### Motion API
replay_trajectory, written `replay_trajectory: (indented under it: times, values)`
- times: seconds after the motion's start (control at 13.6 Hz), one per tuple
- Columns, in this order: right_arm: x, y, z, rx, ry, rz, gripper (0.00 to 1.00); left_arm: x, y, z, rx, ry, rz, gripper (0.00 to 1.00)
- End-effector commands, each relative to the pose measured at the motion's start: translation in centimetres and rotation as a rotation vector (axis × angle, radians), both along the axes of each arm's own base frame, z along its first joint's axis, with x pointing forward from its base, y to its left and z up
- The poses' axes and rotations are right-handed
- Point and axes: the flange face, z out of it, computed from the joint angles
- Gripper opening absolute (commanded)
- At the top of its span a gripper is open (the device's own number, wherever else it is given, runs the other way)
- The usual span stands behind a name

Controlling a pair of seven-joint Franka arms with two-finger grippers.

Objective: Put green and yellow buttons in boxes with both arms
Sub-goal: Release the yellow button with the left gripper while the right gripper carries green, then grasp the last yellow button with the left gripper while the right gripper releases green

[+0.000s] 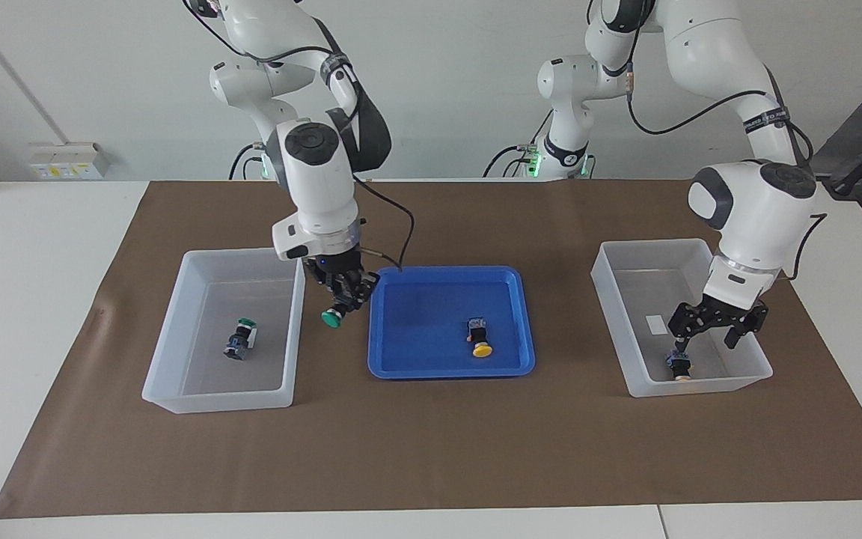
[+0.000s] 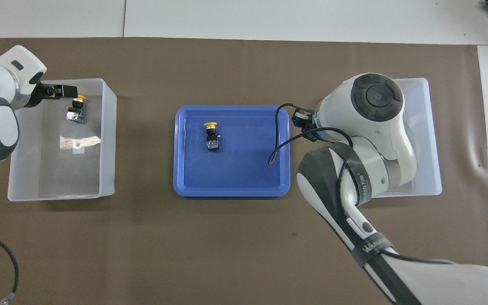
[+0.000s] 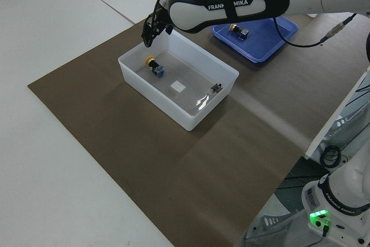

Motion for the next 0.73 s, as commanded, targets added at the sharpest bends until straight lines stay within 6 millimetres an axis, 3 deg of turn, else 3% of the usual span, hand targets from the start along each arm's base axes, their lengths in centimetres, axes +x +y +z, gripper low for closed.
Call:
replay_trajectory:
  times: [0.0,0.22,0.44,0.66]
  values:
    - [0.3,-4.0,0.2,-0.095,0.019,0.185,0.00,-1.2,-7.9,0.4,-0.019,0.022,-0.059,1.00]
    - [0.8,-8.6,-0.5,-0.114,0.065,0.385,0.00,-3.2,-16.5,-0.6,-0.061,0.045,-0.026,1.00]
    - [0.3,-13.4,-2.5,-0.105,0.090,0.525,0.00,-6.7,-24.0,-3.1,-0.090,0.082,0.000,1.00]
    - [-0.8,-14.4,-5.1,-0.100,0.111,0.584,0.00,-10.0,-29.8,-5.8,-0.130,0.076,0.022,1.00]
